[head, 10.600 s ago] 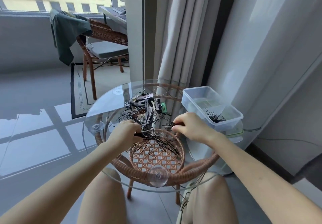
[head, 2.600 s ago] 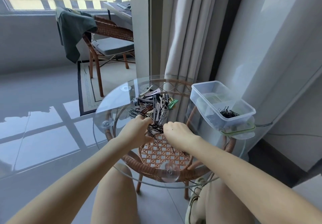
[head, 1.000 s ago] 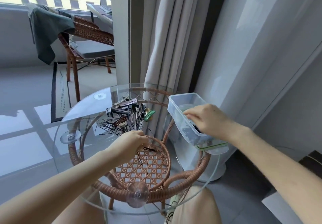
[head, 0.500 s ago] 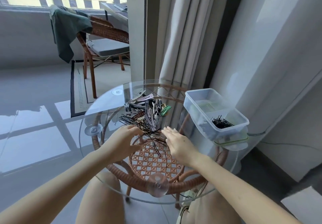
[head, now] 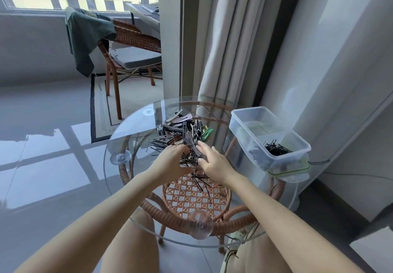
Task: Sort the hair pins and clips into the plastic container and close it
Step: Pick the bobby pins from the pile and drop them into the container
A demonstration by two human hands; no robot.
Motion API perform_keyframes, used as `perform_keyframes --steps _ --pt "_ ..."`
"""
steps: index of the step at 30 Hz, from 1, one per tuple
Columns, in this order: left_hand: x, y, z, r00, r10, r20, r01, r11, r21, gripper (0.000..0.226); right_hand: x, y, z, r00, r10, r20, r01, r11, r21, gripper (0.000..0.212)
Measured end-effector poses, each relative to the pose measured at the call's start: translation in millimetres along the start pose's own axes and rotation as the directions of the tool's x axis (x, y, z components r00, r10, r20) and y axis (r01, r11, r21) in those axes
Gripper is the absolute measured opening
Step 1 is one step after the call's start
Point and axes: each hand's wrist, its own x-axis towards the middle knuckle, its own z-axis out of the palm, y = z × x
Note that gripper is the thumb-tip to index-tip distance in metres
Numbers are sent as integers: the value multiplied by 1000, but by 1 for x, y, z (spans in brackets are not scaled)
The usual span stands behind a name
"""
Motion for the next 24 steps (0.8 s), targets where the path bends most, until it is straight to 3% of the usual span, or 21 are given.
perform_keyframes --steps 8,10,12,13,15,17,18,21,24 --pt "-30 3 12 996 67 -52 -72 991 -110 30 -39 22 1 990 -97 106 88 993 82 55" --pt "-35 5 13 995 89 -39 -94 984 -153 32 -47 21 -3 983 -113 141 94 986 136 54" --pt "-38 5 13 994 99 -35 -104 972 -209 38 -56 17 -7 990 -118 77 100 973 206 56" --pt "-39 5 12 994 99 -38 -105 965 -241 40 -61 16 -9 994 -106 6 103 980 171 59" --pt "-39 3 9 995 97 -38 -104 964 -244 44 -68 11 -12 995 -26 -92 19 997 -69 82" --pt "-37 -1 5 996 87 -12 -88 989 -123 49 -75 2 -6 990 76 -116 -113 924 -366 111" --pt "-34 -2 3 997 75 8 -74 996 -43 53 -75 -2 -1 986 109 -128 -157 872 -463 112" --pt "-25 4 0 997 39 63 -42 998 45 60 -68 -11 16 976 149 -159 -208 849 -486 92" --pt "-20 14 2 996 56 64 -53 997 -62 48 -54 -19 28 969 166 -184 -222 912 -345 71"
